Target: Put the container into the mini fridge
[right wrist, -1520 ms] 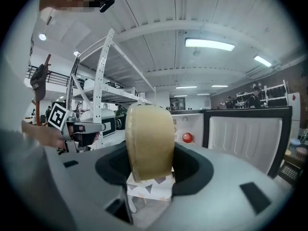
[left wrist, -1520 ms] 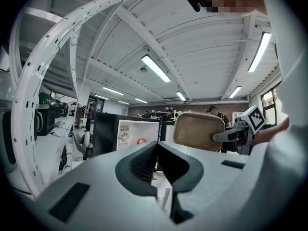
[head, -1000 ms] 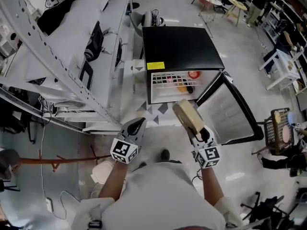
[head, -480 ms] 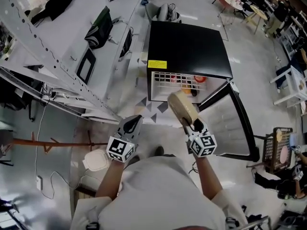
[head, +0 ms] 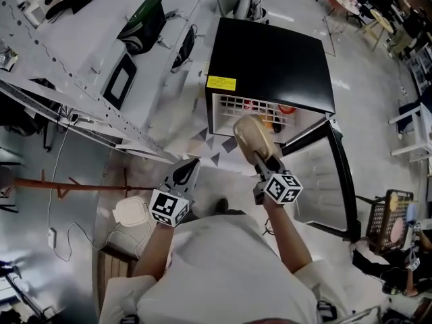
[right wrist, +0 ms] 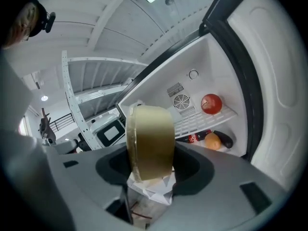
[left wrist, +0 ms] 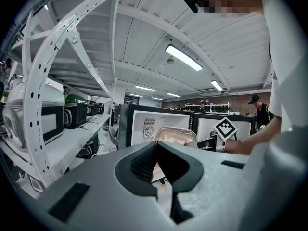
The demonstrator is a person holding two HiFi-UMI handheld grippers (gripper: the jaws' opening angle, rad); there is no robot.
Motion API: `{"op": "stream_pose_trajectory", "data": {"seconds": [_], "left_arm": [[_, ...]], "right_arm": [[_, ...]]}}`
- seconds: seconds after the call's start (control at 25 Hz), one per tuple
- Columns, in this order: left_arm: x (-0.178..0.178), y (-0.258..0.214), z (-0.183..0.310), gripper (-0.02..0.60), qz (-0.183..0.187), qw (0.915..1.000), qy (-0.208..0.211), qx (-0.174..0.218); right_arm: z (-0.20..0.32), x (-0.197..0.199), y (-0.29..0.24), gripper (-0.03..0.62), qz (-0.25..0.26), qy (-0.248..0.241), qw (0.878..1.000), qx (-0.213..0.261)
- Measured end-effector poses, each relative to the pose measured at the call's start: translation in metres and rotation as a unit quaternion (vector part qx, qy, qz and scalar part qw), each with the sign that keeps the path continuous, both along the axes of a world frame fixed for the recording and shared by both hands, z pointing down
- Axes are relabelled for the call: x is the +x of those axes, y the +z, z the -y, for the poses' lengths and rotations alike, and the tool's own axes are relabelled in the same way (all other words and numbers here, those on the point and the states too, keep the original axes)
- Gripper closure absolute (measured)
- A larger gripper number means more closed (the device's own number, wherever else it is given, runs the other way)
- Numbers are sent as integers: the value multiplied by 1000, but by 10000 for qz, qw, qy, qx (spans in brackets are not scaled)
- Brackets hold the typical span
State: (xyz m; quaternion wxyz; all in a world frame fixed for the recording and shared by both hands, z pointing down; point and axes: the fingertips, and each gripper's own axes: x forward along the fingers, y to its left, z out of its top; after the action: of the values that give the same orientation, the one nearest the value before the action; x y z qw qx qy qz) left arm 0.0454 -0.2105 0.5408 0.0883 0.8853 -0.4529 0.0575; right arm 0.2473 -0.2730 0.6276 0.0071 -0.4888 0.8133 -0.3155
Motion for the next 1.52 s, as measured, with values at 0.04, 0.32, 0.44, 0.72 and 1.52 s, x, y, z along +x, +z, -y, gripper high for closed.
{"op": "stream_pose_trajectory", "data": {"seconds": [0.04, 0.32, 0.44, 0.72, 1.52], "left_arm": [[2, 1, 0, 577, 16, 10000, -13, -4], [-1, 8, -3, 577, 91, 9998, -164, -115], [-6, 9, -3, 577, 86, 9996, -216, -150], [-14, 2, 10, 577, 31, 9999, -92, -130], [-30, -18, 49, 577, -140, 9997, 156, 91]], "right_arm": [[4, 0, 3, 373, 67, 0, 10000, -44], [36, -11, 23, 376, 707, 50, 9969, -341], [47, -17, 31, 376, 929, 175, 9944, -475], [75, -31, 45, 376, 1594, 482, 9833, -730], [130, -56, 94, 370, 4204, 1521, 8816, -1512]]}}
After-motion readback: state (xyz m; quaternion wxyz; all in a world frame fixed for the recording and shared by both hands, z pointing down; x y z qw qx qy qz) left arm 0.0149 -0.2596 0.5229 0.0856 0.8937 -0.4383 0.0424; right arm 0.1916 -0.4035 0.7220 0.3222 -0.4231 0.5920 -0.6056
